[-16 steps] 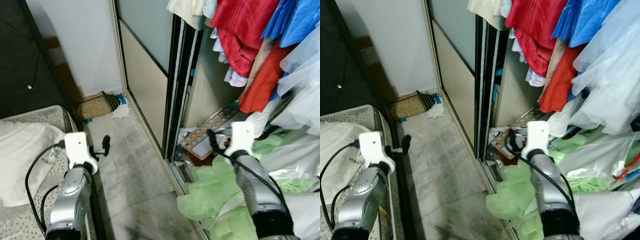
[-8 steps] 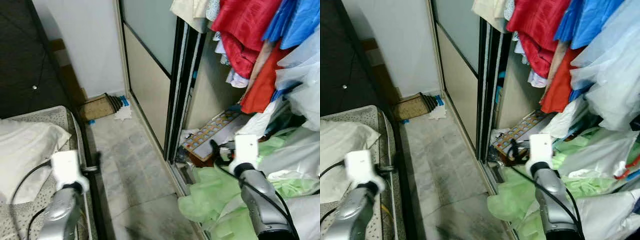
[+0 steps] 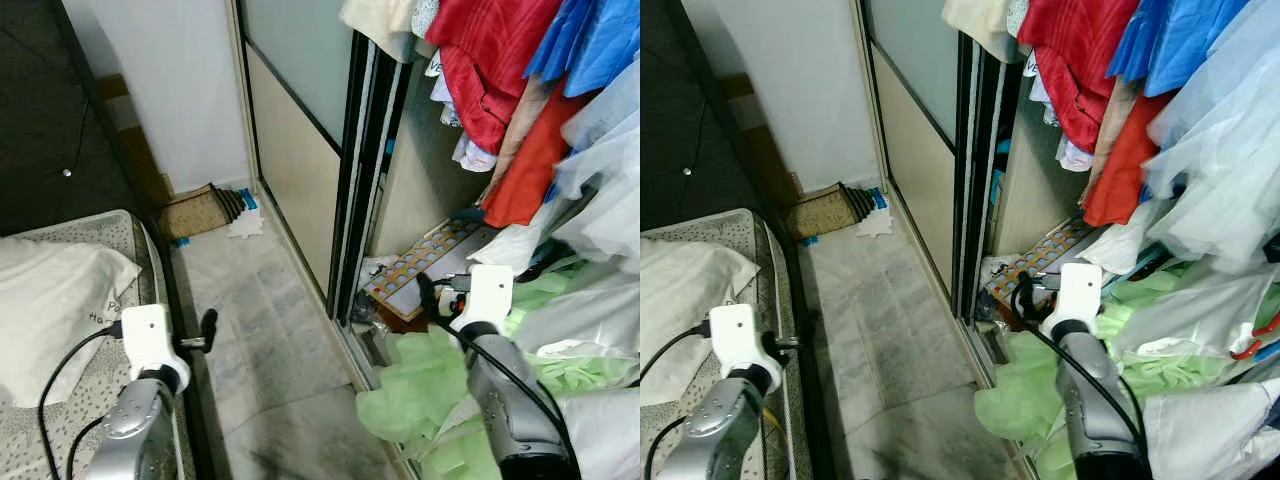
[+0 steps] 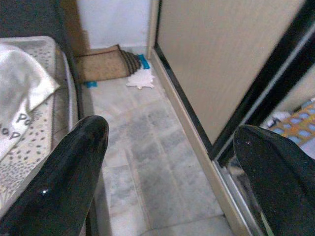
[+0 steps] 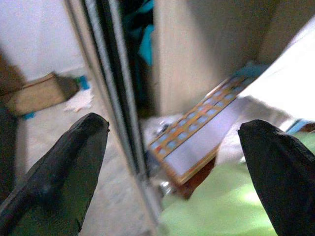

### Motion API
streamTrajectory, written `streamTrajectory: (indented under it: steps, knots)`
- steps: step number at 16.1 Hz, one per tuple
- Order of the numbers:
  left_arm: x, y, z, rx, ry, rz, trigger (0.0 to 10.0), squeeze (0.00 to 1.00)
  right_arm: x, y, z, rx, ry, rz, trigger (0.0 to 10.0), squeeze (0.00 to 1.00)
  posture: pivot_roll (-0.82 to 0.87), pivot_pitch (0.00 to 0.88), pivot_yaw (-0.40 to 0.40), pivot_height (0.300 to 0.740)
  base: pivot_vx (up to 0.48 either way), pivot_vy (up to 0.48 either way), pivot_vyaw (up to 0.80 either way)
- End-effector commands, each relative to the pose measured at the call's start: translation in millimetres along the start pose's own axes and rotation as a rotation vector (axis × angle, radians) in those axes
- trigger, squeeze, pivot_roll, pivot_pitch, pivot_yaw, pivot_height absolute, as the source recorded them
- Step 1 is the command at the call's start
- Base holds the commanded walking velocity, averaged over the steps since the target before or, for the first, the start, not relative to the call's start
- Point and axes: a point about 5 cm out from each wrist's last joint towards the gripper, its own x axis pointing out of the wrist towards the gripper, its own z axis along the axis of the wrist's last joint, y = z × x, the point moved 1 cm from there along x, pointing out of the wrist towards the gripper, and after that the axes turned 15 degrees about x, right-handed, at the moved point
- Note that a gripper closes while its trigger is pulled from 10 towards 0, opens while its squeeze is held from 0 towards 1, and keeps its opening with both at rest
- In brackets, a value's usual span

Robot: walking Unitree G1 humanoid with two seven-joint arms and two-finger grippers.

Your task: Clean up the room

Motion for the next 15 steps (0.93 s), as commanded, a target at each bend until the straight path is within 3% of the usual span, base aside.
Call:
streamTrajectory:
  steps: [1,2,3,4,5,7,8,9,10,11,12,13,15]
  knots:
    - [0.9,-1.7,5,0.023,-0.007,-0.009,10.0,1.0,-2.9,8.9,2,0.025,0.005,0.07,10.0,1.0,0.06,0.102,0.002,0.74,0.0,0.0,0.0]
    - [2.1,-2.4,5,0.013,0.0,-0.006,10.0,0.54,-3.3,11.4,4,0.001,-0.01,0.082,10.0,0.0,0.06,0.102,0.002,0.74,0.0,0.0,0.0]
    - [3.3,-3.8,6,0.009,-0.002,-0.011,10.0,0.0,-1.9,9.6,3,-0.037,-0.003,0.053,10.0,0.0,0.06,0.103,0.001,0.74,0.0,0.0,0.0]
    - [3.9,-5.3,10,-0.001,-0.029,-0.008,4.3,0.0,-1.5,7.9,4,-0.002,-0.013,0.039,4.7,0.0,0.06,0.103,-0.001,0.74,0.0,0.0,0.0]
    - [3.9,-5.8,12,0.005,-0.035,-0.004,0.0,0.0,-1.7,7.8,4,0.012,-0.008,0.044,0.0,0.0,0.06,0.104,-0.001,0.74,0.0,0.0,0.0]
    - [3.6,-5.1,12,0.005,-0.035,0.009,0.0,0.0,-2.4,6.8,5,0.002,-0.009,0.035,0.0,0.0,0.06,0.104,-0.001,0.74,0.0,0.0,0.0]
    - [3.2,-2.0,10,0.013,-0.03,0.033,1.4,0.0,-2.2,6.3,5,-0.009,-0.011,0.028,0.0,0.0,0.06,0.104,-0.001,0.74,0.0,0.0,0.0]
    - [3.2,-1.1,10,0.014,-0.028,0.039,1.4,0.0,-2.1,6.1,5,-0.016,-0.011,0.025,0.0,0.0,0.06,0.104,-0.001,0.74,0.0,0.0,0.0]
    - [3.1,1.6,10,0.015,-0.028,0.049,4.2,0.0,-2.2,9.7,9,-0.04,-0.035,0.055,0.0,0.0,0.06,0.104,-0.001,0.74,0.0,0.0,0.0]
    - [3.5,1.6,9,0.005,-0.015,0.043,10.0,0.0,-1.5,10.3,11,-0.123,-0.035,0.054,4.6,0.0,0.06,0.109,-0.005,0.74,0.0,0.0,0.0]
    - [3.5,2.0,10,-0.01,-0.014,0.048,10.0,0.0,-1.0,9.3,11,-0.097,-0.031,0.045,10.0,1.0,0.06,0.109,-0.005,0.74,0.0,0.0,0.0]
    - [3.3,4.2,10,-0.017,-0.011,0.068,10.0,1.0,0.4,7.9,11,-0.073,-0.023,0.03,10.0,1.0,0.06,0.108,-0.007,0.74,0.0,0.0,0.0]
    - [2.7,10.9,10,0.001,-0.015,0.118,10.0,1.0,4.9,10.8,9,-0.204,-0.009,0.014,10.0,1.0,0.06,0.109,-0.007,0.74,0.0,0.0,0.0]
